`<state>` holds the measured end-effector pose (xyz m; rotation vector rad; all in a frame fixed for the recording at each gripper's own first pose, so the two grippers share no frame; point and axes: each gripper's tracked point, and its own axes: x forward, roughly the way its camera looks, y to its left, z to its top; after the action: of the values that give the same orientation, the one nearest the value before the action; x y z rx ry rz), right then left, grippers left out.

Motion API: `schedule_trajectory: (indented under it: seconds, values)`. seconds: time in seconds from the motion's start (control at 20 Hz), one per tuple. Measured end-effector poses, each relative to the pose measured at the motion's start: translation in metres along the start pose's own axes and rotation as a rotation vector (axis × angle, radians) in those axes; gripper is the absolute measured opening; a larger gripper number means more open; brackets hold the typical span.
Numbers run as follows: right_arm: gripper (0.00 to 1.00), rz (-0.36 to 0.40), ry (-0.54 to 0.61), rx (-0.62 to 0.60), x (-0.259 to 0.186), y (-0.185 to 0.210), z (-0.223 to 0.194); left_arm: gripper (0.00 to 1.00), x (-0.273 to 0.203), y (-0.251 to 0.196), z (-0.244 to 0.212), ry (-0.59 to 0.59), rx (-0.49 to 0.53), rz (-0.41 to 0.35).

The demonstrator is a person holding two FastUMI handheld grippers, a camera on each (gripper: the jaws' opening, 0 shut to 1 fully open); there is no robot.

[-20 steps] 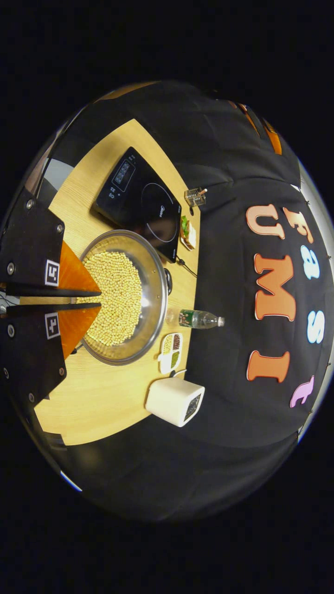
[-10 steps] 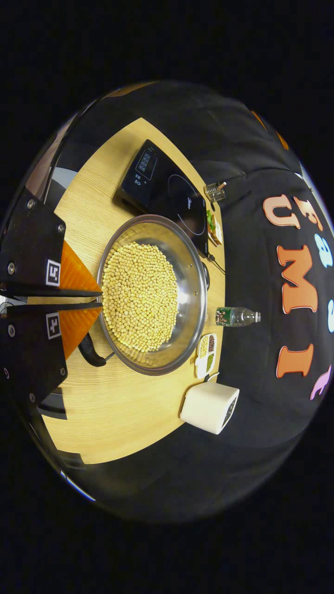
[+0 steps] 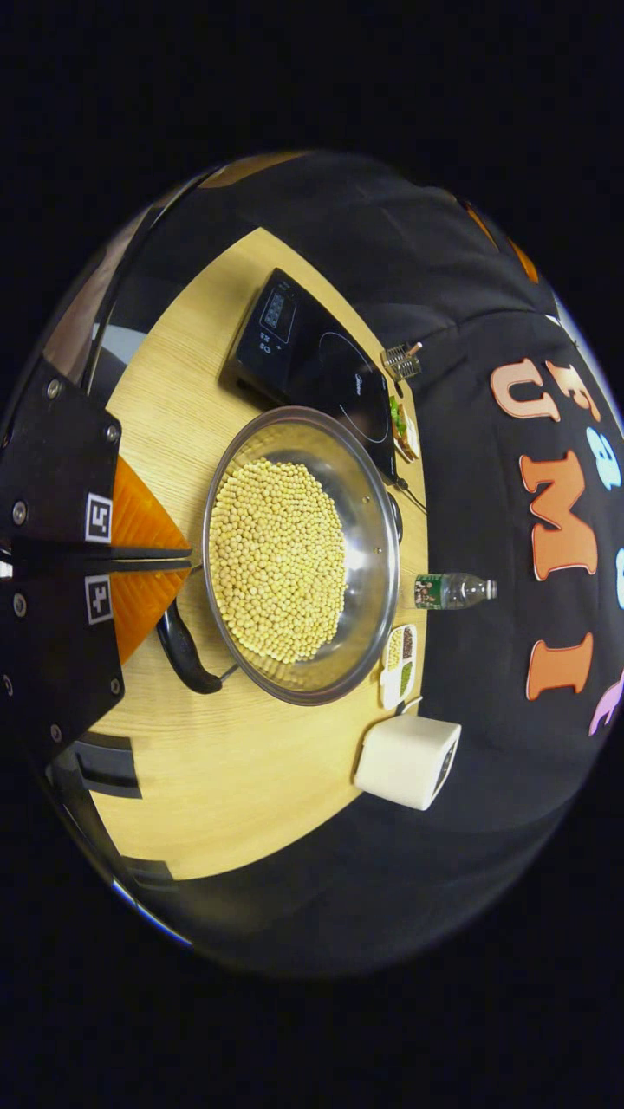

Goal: First push the handle of the pot to place it horizontally, then grasp the pot with both hands and set it on the induction cooktop.

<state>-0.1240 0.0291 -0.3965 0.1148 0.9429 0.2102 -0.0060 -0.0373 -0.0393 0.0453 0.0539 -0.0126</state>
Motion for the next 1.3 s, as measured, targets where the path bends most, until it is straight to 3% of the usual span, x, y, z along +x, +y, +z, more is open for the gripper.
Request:
schedule_trajectory:
  seconds: [1.3]
  values:
    - [0.0,-0.149,-0.046,0.091,0.009,-0.07,0.023,0.98,-0.002,0.018,-0.004,0.005,0.015,0.052]
